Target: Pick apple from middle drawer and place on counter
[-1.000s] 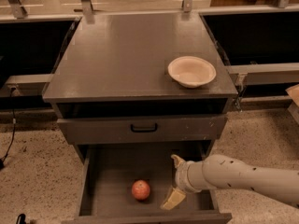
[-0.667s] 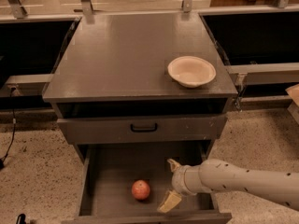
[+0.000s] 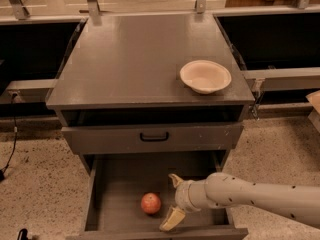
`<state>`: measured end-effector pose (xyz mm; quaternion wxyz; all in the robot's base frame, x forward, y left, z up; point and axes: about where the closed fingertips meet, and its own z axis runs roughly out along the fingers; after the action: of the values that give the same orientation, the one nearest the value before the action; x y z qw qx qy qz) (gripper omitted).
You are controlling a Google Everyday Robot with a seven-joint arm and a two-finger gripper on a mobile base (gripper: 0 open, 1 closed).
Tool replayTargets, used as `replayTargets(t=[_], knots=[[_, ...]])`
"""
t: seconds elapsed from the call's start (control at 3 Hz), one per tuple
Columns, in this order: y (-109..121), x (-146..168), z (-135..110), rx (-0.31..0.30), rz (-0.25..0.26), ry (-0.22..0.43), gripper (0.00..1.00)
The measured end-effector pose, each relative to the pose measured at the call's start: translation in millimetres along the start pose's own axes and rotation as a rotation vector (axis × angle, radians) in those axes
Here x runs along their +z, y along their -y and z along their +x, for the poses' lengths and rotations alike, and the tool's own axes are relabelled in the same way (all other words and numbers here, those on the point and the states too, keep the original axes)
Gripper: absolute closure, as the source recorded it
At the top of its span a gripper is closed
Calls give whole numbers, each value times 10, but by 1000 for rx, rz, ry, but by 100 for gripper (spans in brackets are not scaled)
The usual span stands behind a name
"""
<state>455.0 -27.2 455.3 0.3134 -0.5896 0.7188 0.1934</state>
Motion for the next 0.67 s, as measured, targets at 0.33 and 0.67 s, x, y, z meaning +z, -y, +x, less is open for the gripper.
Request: replayTargets(t=[0.33, 0.67], knots=[[-9, 114, -53, -8, -15, 19, 0], [17, 231, -128, -13, -18, 34, 0]])
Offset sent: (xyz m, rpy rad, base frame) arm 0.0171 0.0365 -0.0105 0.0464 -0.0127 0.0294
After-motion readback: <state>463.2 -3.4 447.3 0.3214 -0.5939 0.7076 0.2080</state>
